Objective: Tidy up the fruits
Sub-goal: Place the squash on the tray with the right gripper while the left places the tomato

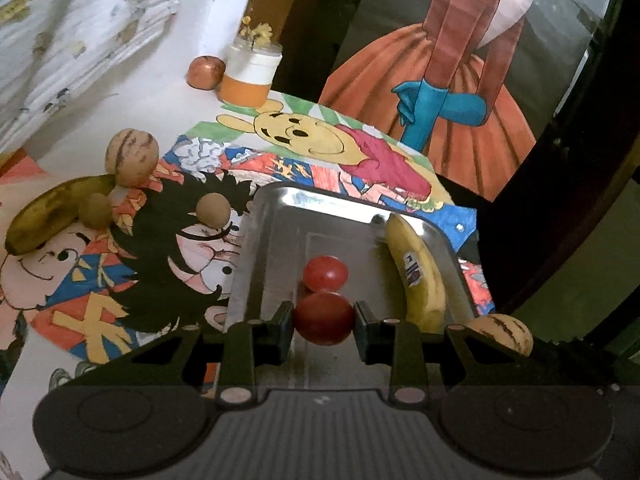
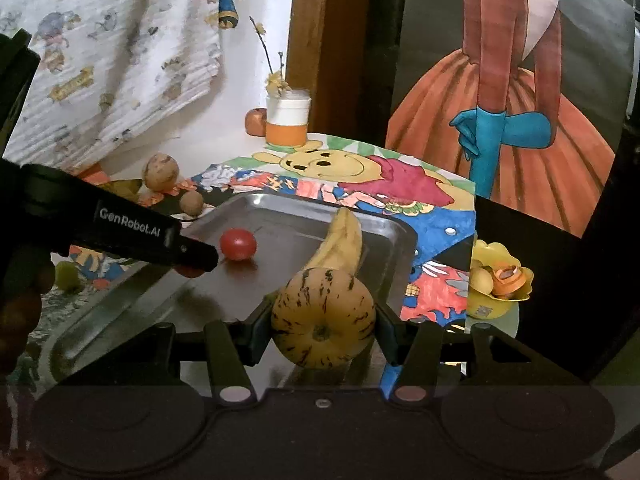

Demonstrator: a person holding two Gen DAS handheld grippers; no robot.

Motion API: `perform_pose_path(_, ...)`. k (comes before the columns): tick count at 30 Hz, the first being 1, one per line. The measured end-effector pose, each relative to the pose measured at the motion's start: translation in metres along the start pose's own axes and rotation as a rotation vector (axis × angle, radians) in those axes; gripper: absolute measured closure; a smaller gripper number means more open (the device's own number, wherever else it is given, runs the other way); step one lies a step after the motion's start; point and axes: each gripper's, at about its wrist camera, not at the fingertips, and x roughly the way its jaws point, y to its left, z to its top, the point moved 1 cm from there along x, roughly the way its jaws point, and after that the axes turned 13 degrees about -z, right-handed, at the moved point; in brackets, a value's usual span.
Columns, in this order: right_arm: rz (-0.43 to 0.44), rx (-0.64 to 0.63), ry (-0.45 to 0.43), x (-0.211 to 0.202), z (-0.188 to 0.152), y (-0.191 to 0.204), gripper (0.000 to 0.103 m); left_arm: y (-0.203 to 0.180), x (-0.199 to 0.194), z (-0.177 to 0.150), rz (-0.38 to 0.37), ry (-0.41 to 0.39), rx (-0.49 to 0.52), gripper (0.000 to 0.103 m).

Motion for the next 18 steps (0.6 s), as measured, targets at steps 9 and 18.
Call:
perform_pose_path(9,-0.004,-0.006,0.019,0.010,-0.004,0.003,0.048,0.006,0.013,-0.004,0.014,0.018,0.010,0.068)
perform_pose_path(18,-0.007,-0.011,0.015,0.011,-0.005,0.004,0.047,0.006,0.015,-0.004,0.018,0.011,0.008,0.067)
